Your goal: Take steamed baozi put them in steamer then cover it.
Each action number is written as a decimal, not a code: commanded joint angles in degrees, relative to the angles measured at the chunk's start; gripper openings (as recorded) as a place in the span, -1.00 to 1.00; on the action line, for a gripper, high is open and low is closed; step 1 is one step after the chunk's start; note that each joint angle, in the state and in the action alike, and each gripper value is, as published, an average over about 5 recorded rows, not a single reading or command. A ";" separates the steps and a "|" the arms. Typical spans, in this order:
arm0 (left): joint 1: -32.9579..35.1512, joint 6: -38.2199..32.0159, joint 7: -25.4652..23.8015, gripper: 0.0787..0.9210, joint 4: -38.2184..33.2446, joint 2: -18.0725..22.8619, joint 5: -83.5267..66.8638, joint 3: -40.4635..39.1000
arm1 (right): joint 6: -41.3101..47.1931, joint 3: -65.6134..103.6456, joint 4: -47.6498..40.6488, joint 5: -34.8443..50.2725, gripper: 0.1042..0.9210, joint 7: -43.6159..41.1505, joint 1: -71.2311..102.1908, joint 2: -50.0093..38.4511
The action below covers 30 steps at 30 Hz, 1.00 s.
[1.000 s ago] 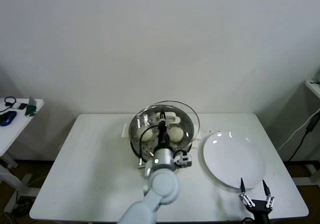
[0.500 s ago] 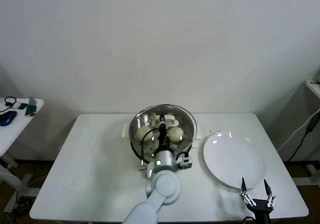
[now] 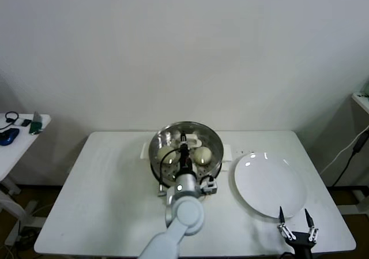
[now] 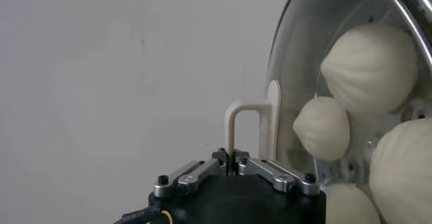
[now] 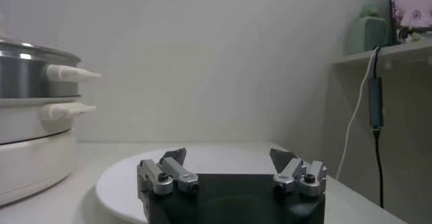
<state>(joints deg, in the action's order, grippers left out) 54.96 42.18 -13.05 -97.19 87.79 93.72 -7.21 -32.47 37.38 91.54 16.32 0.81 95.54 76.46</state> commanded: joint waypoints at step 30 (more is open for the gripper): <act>7.37 -1.28 1.72 0.10 -22.68 -10.72 -21.50 -0.35 | 2.33 -0.14 0.94 -1.05 0.76 0.14 0.15 0.61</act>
<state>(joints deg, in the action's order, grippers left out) 58.84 42.22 -14.44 -106.12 83.16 86.14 -8.67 -31.22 37.33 92.24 15.17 0.49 95.67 76.93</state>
